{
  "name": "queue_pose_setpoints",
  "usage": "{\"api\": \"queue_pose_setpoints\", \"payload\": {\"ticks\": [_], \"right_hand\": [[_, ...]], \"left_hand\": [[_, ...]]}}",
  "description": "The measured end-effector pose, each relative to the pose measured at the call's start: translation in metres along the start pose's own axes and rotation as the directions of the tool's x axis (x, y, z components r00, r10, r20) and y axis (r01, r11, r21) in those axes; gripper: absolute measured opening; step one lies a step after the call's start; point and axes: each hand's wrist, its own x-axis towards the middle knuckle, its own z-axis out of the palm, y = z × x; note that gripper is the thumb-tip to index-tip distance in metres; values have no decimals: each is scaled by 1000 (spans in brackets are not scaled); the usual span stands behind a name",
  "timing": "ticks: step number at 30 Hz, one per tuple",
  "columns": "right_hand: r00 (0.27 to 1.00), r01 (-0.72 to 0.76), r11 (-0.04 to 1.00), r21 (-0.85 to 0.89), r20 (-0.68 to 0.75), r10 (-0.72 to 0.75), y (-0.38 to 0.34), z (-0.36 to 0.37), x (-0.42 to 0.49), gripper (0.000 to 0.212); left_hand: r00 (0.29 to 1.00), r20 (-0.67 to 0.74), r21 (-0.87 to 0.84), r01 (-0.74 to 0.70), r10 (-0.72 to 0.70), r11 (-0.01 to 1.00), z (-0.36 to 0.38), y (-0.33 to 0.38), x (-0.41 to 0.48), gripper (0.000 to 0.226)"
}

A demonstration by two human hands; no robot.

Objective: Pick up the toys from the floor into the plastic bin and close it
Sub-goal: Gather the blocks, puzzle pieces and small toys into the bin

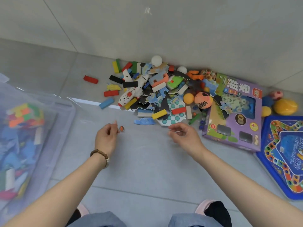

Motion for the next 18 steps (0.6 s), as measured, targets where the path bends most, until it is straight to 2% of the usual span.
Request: {"api": "queue_pose_setpoints", "payload": {"ticks": [2,5,7,10,13,14,15,16,18], "right_hand": [[999,-8,1000,-14,43,9,-1,16,4,12],[997,14,997,-76,72,-9,-6,32,7,13],[995,99,977,-190,34,-95,-12,35,10,21],[965,231,911,-341,-39,-259,-25,32,18,34],[940,291,850,-439,-34,-339,-34,28,31,42],[939,292,834,-468,-23,-342,-36,27,36,42],[941,288,821,-494,-11,-338,-36,26,40,40],[943,286,809,-513,-1,-334,-36,26,43,35],[942,289,789,-542,13,-336,-34,25,47,24]], "left_hand": [[997,-50,168,-53,63,984,-17,-7,7,43],[996,47,442,-92,79,892,-16,-13,14,43],[985,125,558,-167,117,813,-6,-13,20,40],[953,259,728,-299,156,617,5,-6,29,32],[911,374,826,-411,172,386,5,1,35,33],[906,392,822,-423,161,381,4,2,36,30],[909,388,793,-412,149,449,4,3,35,26],[921,366,724,-374,138,579,5,3,34,23],[945,316,431,-218,80,876,9,6,29,27]]}}
